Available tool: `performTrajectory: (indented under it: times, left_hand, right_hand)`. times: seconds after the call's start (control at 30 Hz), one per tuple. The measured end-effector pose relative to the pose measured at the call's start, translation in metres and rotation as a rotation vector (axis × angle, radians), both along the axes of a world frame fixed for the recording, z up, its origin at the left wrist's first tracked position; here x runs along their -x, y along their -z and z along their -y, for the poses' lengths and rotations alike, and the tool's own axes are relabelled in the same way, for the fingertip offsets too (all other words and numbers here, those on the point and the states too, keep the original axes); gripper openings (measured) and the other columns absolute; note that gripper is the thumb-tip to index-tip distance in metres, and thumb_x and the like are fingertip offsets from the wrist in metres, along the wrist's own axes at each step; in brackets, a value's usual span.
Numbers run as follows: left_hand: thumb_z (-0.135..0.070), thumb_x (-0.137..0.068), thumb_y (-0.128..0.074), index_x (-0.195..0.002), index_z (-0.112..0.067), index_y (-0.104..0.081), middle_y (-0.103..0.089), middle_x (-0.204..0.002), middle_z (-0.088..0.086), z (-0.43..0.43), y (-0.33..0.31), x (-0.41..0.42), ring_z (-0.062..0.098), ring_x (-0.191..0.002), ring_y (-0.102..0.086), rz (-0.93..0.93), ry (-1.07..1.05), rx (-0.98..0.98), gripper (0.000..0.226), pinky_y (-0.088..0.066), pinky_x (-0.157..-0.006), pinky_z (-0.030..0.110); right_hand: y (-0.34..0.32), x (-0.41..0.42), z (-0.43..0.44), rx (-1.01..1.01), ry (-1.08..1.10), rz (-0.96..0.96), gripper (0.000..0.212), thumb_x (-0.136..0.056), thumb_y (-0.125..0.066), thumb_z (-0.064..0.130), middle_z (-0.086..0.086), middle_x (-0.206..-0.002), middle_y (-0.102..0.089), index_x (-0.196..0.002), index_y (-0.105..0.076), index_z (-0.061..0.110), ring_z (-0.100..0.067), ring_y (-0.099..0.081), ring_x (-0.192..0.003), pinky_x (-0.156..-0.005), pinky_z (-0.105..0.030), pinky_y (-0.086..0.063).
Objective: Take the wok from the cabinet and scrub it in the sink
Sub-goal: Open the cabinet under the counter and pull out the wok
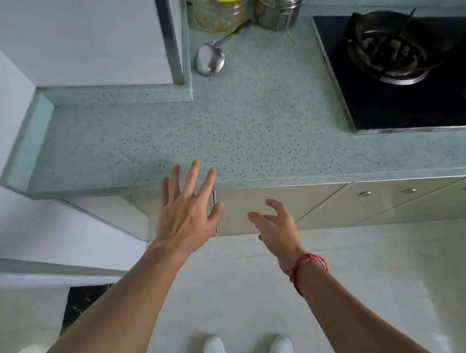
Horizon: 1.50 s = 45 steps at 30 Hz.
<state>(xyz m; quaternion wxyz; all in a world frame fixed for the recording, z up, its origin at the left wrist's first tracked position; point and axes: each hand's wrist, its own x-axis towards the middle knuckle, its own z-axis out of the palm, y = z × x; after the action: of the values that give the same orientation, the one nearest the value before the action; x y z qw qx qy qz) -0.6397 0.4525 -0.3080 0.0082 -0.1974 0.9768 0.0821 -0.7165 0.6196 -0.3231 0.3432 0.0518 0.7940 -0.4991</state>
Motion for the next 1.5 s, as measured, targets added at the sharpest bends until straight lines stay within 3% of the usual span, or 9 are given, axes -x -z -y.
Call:
performTrajectory:
  times: [0.13, 0.27, 0.47, 0.63, 0.83, 1.03, 1.13, 1.3, 1.5]
  left_hand:
    - [-0.043, -0.092, -0.057, -0.149, -0.019, -0.043, -0.029, -0.159, 0.014, 0.001, 0.023, 0.008, 0.05, -0.14, -0.028, -0.089, 0.043, 0.049, 0.064, -0.024, -0.114, 0.063]
    - [-0.042, -0.091, -0.058, -0.15, -0.019, -0.041, -0.031, -0.158, 0.016, -0.002, 0.035, 0.011, 0.051, -0.142, -0.024, -0.088, 0.035, 0.086, 0.066, -0.019, -0.115, 0.064]
    - [-0.044, -0.093, -0.037, -0.147, -0.019, -0.047, -0.037, -0.155, 0.015, -0.003, 0.034, 0.013, 0.052, -0.14, -0.027, -0.126, 0.013, 0.061, 0.061, -0.022, -0.112, 0.066]
    - [-0.037, -0.093, -0.042, -0.145, -0.02, -0.049, -0.039, -0.154, 0.015, -0.004, 0.037, 0.014, 0.052, -0.138, -0.029, -0.15, -0.008, 0.08, 0.056, -0.023, -0.112, 0.065]
    - [-0.036, -0.093, -0.047, -0.146, -0.02, -0.048, -0.039, -0.154, 0.015, -0.004, 0.038, 0.014, 0.053, -0.138, -0.029, -0.132, -0.004, 0.1, 0.056, -0.023, -0.113, 0.064]
    - [-0.04, -0.094, -0.035, -0.148, -0.021, -0.044, -0.034, -0.156, 0.016, -0.006, 0.027, 0.016, 0.052, -0.141, -0.024, -0.056, -0.018, 0.084, 0.057, -0.021, -0.113, 0.066]
    - [-0.038, -0.097, -0.041, -0.15, -0.021, -0.039, -0.029, -0.158, 0.016, -0.009, 0.024, 0.016, 0.052, -0.143, -0.02, -0.033, -0.023, 0.067, 0.056, -0.019, -0.114, 0.065]
    - [-0.038, -0.1, -0.042, -0.154, -0.02, -0.031, -0.019, -0.161, 0.018, -0.012, 0.021, 0.016, 0.052, -0.145, -0.011, -0.012, -0.035, 0.047, 0.058, -0.013, -0.117, 0.064]
    - [-0.036, -0.099, -0.045, -0.153, -0.017, -0.031, -0.018, -0.16, 0.022, -0.019, 0.018, 0.016, 0.055, -0.144, -0.011, 0.003, -0.041, 0.01, 0.059, -0.011, -0.116, 0.067]
  right_hand:
    - [0.022, 0.011, 0.021, 0.185, 0.201, 0.151, 0.052, -0.082, -0.066, 0.021, -0.003, -0.106, -0.067, -0.13, -0.045, 0.026, -0.021, -0.066, -0.103, -0.095, -0.042, -0.052]
    - [0.029, 0.023, 0.044, 0.492, 0.417, 0.334, 0.041, -0.086, -0.056, 0.003, -0.014, -0.101, -0.065, -0.123, -0.045, 0.017, -0.029, -0.069, -0.102, -0.092, -0.044, -0.054]
    - [0.029, 0.031, 0.069, 0.693, 0.483, 0.418, 0.011, -0.078, -0.05, -0.003, -0.015, -0.086, -0.058, -0.084, -0.054, 0.006, -0.03, -0.062, -0.083, -0.078, -0.04, -0.055]
    - [0.033, 0.027, 0.079, 0.787, 0.623, 0.465, 0.015, -0.076, -0.046, -0.005, -0.011, -0.082, -0.047, -0.07, -0.05, 0.008, -0.031, -0.053, -0.073, -0.083, -0.043, -0.052]
    - [0.032, 0.023, 0.076, 0.758, 0.615, 0.479, 0.011, -0.078, -0.046, -0.004, -0.013, -0.083, -0.051, -0.076, -0.052, 0.006, -0.032, -0.059, -0.074, -0.079, -0.041, -0.057]
    - [0.021, -0.002, 0.049, 0.676, 0.574, 0.498, 0.011, -0.083, -0.046, -0.004, -0.013, -0.072, -0.053, -0.083, -0.049, 0.007, -0.028, -0.059, -0.065, -0.084, -0.042, -0.055]
    - [0.022, -0.018, 0.024, 0.605, 0.534, 0.508, 0.018, -0.085, -0.05, -0.002, -0.016, -0.079, -0.055, -0.097, -0.045, 0.011, -0.032, -0.062, -0.07, -0.087, -0.048, -0.056]
    - [0.022, -0.041, -0.024, 0.558, 0.466, 0.531, 0.027, -0.084, -0.051, -0.003, -0.024, -0.097, -0.053, -0.099, -0.04, 0.016, -0.04, -0.061, -0.086, -0.082, -0.052, -0.057]
    - [0.018, -0.058, -0.082, 0.327, 0.432, 0.471, 0.034, -0.083, -0.055, -0.001, -0.014, -0.08, -0.055, -0.11, -0.046, 0.017, -0.032, -0.059, -0.072, -0.074, -0.045, -0.057]
